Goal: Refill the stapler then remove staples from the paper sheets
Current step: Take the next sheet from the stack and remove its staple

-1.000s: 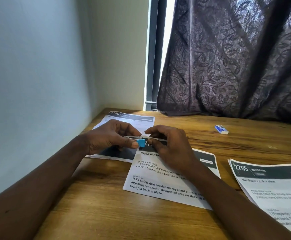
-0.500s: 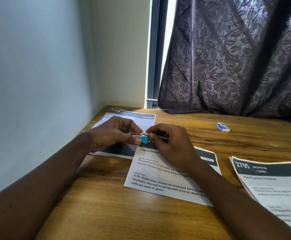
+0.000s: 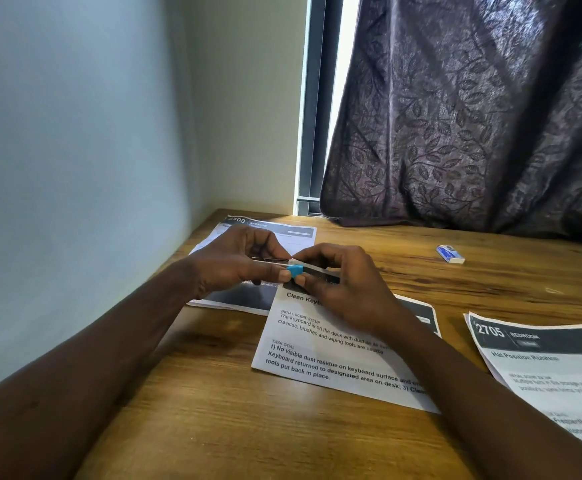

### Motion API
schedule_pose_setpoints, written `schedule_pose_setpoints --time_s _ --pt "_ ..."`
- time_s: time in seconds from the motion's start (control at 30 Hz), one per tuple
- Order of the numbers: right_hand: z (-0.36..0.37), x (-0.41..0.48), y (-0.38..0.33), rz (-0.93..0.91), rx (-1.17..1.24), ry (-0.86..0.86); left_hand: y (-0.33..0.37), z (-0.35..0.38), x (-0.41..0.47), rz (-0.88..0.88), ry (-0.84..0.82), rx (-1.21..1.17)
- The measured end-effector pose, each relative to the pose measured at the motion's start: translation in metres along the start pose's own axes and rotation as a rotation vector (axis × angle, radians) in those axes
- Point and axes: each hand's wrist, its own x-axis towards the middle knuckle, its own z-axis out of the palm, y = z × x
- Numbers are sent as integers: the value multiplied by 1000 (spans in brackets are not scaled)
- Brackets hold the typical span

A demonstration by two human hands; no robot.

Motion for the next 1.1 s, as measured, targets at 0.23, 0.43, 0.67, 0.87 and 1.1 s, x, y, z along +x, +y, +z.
schedule_pose_setpoints --time_s 0.23,0.43,0.67,0.87,1.1 --pt "-3 -5 7 5 -20 -77 -3 -4 -6 -80 -18 -3" --pt "2 -2 11 -44 -30 38 5 0 -7 -114 28 -59" --pt "3 0 10 -20 -46 50 4 2 -5 -149 80 -63" --pt "4 -2 6 -35 32 105 5 6 -4 -152 67 -111" --pt "3 -1 2 -83 26 245 9 14 1 -13 76 -72"
